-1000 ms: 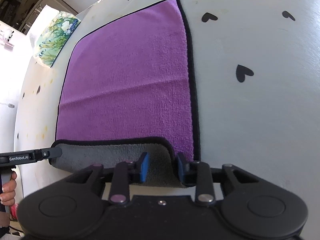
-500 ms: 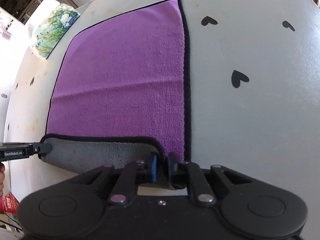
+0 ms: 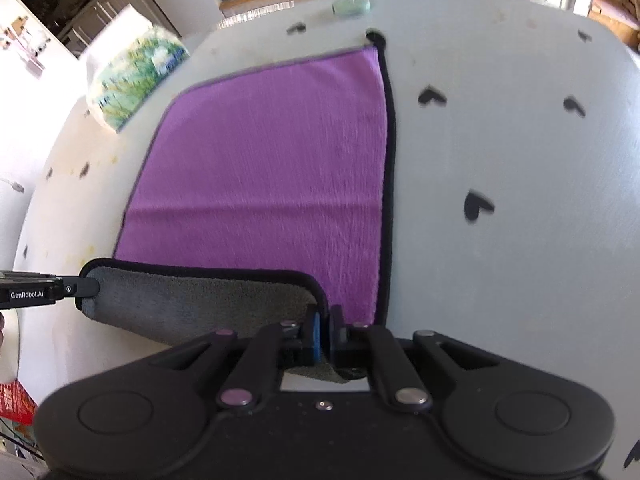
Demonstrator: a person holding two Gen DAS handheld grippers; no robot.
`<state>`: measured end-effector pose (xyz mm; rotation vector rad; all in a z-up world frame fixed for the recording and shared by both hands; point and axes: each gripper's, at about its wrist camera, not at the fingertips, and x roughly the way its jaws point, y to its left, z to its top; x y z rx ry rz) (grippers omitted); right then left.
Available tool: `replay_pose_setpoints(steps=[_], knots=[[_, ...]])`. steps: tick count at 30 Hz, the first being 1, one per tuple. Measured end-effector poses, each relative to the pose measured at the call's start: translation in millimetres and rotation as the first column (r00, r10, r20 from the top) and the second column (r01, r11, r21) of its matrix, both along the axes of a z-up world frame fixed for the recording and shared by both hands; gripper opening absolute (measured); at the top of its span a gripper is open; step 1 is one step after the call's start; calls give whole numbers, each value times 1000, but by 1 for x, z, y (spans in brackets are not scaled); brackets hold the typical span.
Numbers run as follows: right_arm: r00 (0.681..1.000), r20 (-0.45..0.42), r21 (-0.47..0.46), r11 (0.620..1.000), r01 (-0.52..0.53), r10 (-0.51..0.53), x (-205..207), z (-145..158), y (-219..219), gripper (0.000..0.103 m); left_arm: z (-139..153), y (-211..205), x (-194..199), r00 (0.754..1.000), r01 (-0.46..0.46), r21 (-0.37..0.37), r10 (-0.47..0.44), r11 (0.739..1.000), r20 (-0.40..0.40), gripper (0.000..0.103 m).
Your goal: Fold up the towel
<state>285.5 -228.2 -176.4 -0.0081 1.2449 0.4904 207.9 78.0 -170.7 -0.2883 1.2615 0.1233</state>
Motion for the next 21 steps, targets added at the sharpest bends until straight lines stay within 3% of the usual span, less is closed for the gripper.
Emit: replay_pose_setpoints(steps=[8,11,21], knots=[[995,97,23,1000,2,-4,8,28,10,4,25,-5,15,996,-6,63,0,998,87,5],[985,171,12,1000,-13,11,9,42,15,4,37,-8,21,993,-7,94,-4,996,118,5],[961,277,38,999,-2,-9,22,77,24,4,83,-13,44,974,-17,159,-19,987,224,5]])
